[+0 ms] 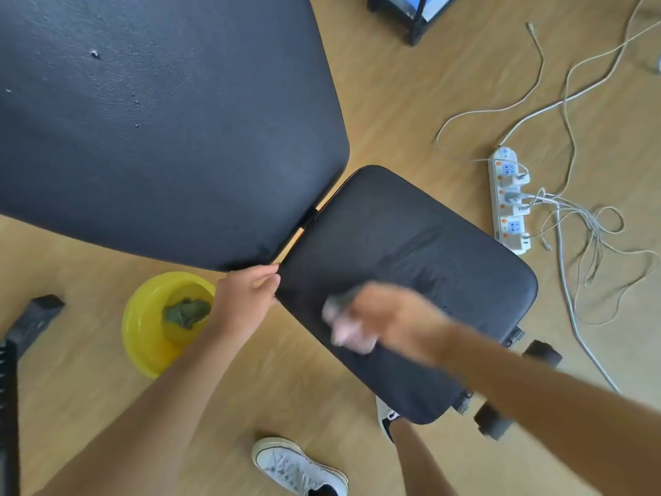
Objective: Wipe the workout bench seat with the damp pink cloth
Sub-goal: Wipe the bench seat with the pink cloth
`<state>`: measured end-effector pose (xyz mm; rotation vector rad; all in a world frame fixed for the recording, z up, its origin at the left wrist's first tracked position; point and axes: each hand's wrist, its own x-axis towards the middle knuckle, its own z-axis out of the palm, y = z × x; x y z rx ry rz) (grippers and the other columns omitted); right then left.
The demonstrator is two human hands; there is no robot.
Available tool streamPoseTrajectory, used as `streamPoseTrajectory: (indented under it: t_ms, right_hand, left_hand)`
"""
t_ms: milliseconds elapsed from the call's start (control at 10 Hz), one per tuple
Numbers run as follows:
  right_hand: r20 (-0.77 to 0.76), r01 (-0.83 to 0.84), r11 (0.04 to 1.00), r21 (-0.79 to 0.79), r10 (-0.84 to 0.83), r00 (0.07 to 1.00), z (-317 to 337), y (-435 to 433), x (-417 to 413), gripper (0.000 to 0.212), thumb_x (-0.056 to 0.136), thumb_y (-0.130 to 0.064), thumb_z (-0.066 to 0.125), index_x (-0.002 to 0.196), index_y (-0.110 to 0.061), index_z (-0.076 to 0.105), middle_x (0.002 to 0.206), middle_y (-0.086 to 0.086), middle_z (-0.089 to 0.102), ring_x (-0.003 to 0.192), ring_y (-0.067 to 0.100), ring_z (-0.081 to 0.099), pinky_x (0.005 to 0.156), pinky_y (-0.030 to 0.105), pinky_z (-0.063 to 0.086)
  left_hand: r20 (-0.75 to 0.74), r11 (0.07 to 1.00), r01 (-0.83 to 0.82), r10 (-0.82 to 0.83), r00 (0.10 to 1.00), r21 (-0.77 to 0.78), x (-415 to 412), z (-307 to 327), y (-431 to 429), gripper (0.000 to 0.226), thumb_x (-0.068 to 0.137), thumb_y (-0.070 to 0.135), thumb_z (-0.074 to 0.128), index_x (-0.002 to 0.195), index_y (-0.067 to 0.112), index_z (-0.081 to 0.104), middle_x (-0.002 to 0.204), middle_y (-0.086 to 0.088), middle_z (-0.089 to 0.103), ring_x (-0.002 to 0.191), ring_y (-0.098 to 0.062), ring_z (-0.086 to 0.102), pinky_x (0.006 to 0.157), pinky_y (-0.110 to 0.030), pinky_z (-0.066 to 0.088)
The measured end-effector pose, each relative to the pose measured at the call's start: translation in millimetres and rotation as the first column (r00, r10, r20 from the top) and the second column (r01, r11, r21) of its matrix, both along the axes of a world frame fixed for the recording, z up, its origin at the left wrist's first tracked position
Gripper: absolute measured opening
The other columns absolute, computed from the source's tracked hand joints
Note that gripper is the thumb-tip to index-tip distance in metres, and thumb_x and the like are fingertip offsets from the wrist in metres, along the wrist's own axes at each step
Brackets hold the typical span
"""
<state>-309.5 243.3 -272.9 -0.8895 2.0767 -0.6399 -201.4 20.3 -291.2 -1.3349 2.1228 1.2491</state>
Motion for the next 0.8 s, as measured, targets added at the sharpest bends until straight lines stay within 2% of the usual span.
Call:
streamPoseTrajectory:
  t_ms: [100,200,300,400,500,600,700,800]
  right_hand:
    - [-0.365,0.423,0.900,-0.103,-0.430,0.826,-14,-4,-52,0.017,0.089,0.001,0.059,0.075,0.000,0.069,0.070,0.021,0.057,0.067,0.026,0.052,0.063,0.041,0.053]
    - [-0.212,0.048,0.989,-0.140,-0.077,0.974,-12,-27,25,0.022,0.093,-0.005,0.054,0.077,0.002,0.067,0.074,0.022,0.059,0.073,0.034,0.048,0.065,0.050,0.049]
    - [-0.102,-0.123,0.991,-0.058,0.116,0.988,-5,-39,-20,0.017,0.086,-0.021,0.063,0.081,-0.007,0.072,0.082,0.016,0.067,0.073,0.025,0.063,0.069,0.046,0.057]
    - [-0.451,0.443,0.895,-0.038,-0.412,0.792,-21,-59,-72,0.016,0.089,-0.007,0.060,0.094,-0.012,0.074,0.092,0.017,0.062,0.079,0.031,0.063,0.065,0.018,0.044]
    - [-0.339,-0.303,0.949,0.086,0.314,0.887,-16,-96,4,0.025,0.088,0.000,0.051,0.078,-0.013,0.069,0.072,0.007,0.058,0.060,0.024,0.058,0.054,0.023,0.049]
    - [-0.321,-0.372,0.928,0.026,0.361,0.876,-13,-90,-27,0.026,0.089,-0.014,0.055,0.065,-0.010,0.062,0.063,-0.006,0.065,0.058,0.008,0.061,0.050,0.029,0.047]
    - [-0.447,0.392,0.912,-0.120,-0.402,0.799,-23,-79,-75,0.016,0.090,-0.004,0.059,0.075,-0.008,0.061,0.078,0.010,0.063,0.069,0.024,0.058,0.053,0.033,0.043]
    - [-0.330,0.107,0.994,0.007,-0.098,0.939,-22,-81,6,0.019,0.095,-0.018,0.050,0.092,-0.013,0.068,0.080,-0.001,0.059,0.067,0.012,0.056,0.059,0.029,0.051]
  left_hand:
    - [0.013,0.990,-0.079,0.078,0.997,0.115,-3,1,-7,0.035,0.096,0.018,0.059,0.127,0.013,0.074,0.108,-0.004,0.074,0.094,-0.025,0.076,0.092,-0.034,0.059]
    - [0.058,0.965,-0.161,0.153,0.987,0.206,-8,3,-15,0.037,0.080,0.043,0.062,0.099,0.018,0.081,0.104,-0.006,0.079,0.092,-0.026,0.077,0.096,-0.048,0.059]
    - [0.086,0.921,-0.236,0.220,0.972,0.310,-14,2,-20,0.037,0.078,0.047,0.057,0.095,0.020,0.076,0.111,-0.008,0.075,0.096,-0.022,0.072,0.092,-0.041,0.058]
    - [0.087,0.910,-0.231,0.214,0.973,0.343,-15,0,-23,0.046,0.091,0.048,0.048,0.112,0.017,0.075,0.112,-0.004,0.072,0.100,-0.016,0.067,0.093,-0.036,0.053]
    - [0.103,0.905,-0.260,0.239,0.966,0.337,-14,0,-23,0.047,0.081,0.054,0.043,0.092,0.022,0.076,0.105,-0.004,0.076,0.105,-0.021,0.069,0.099,-0.043,0.052]
    - [0.104,0.901,-0.269,0.248,0.963,0.341,-14,-3,-24,0.048,0.095,0.048,0.040,0.101,0.017,0.076,0.113,-0.009,0.076,0.108,-0.024,0.068,0.103,-0.047,0.050]
    - [0.105,0.912,-0.237,0.214,0.971,0.336,-15,-1,-25,0.052,0.102,0.040,0.033,0.117,0.013,0.074,0.122,-0.011,0.072,0.113,-0.024,0.066,0.106,-0.050,0.050]
    - [0.124,0.901,-0.237,0.206,0.971,0.362,-15,3,-24,0.049,0.099,0.040,0.032,0.101,0.017,0.075,0.121,-0.014,0.073,0.109,-0.026,0.067,0.102,-0.049,0.051]
